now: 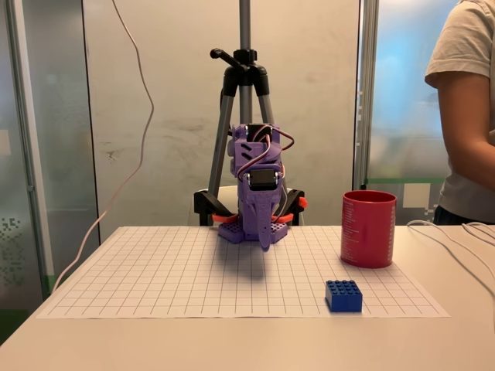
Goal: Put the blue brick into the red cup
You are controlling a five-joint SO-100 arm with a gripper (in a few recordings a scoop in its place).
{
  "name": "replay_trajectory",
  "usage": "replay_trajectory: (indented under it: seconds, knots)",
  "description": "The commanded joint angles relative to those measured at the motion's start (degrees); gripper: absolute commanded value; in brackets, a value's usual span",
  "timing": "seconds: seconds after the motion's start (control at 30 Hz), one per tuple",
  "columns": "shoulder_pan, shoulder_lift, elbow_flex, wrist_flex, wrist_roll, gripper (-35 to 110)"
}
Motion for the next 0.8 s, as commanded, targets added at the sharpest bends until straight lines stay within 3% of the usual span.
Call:
replay_trajectory:
  seconds: [0.0, 0.57, 0.77]
  knots:
    - [0.7, 0.1, 0.9, -5.2, 4.2, 0]
    - [2.8, 0.1, 0.2, -4.3, 3.4, 0]
    - [10.5, -1.4, -13.1, 0.6, -0.1, 0]
